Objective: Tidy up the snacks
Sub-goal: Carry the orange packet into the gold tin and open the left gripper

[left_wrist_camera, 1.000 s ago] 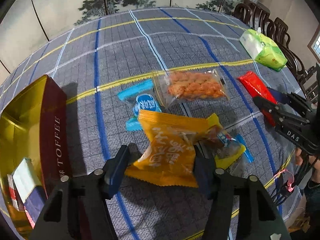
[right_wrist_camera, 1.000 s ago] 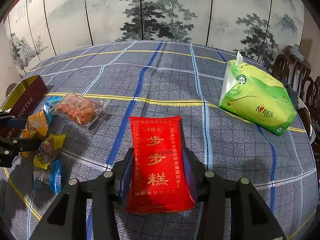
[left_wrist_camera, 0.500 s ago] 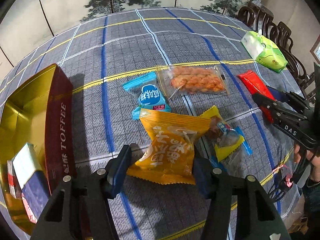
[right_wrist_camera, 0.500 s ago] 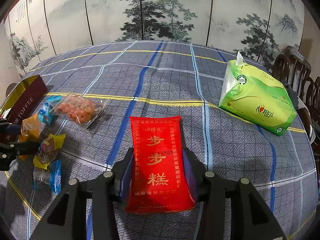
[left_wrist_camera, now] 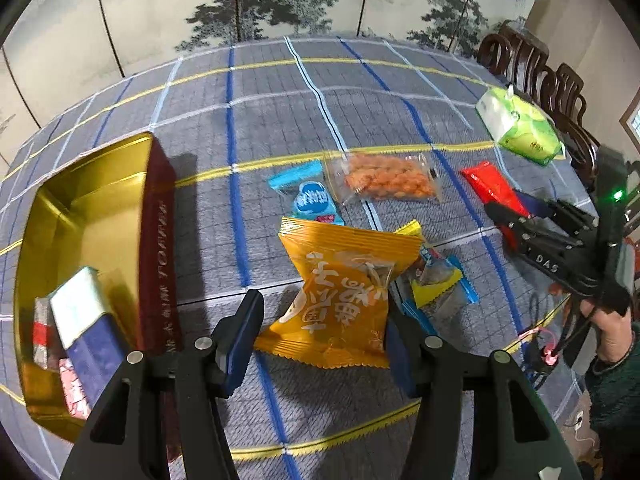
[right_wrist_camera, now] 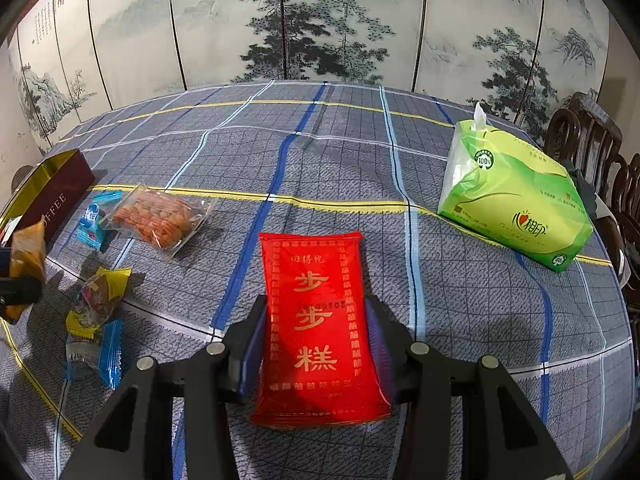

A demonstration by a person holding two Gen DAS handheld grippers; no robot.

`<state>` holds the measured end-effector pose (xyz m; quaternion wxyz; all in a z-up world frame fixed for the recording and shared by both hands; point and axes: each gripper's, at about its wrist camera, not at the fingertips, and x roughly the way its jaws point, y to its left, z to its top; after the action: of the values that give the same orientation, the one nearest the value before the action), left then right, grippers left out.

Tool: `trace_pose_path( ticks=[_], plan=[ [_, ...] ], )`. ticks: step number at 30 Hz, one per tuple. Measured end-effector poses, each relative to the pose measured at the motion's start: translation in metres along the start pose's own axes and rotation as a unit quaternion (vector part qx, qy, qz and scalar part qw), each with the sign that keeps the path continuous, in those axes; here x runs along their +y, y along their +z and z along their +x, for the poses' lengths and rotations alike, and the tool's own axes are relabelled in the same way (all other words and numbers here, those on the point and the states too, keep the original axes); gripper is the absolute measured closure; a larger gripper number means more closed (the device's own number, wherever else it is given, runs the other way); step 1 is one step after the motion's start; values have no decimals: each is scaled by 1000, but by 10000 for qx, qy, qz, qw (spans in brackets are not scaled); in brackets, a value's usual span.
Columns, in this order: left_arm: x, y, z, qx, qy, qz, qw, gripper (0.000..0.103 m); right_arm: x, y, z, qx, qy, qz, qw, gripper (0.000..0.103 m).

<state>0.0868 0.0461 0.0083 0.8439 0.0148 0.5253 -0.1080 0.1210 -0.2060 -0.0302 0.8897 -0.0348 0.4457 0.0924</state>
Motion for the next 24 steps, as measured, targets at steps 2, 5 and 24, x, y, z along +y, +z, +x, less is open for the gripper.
trace_pose_path(
  ticks=[2,5,24],
  plan=[
    [5,2,-8,-60,36,-56,10000,50,0,0,0,1,1,0,10000,55],
    [16,4,-22,-187,116,-171,9996,50,0,0,0,1,2,0,10000,55],
    [150,-34,-70,-166,1045,-1445,9838,50,0,0,0,5,4,-2,10000,55]
  ],
)
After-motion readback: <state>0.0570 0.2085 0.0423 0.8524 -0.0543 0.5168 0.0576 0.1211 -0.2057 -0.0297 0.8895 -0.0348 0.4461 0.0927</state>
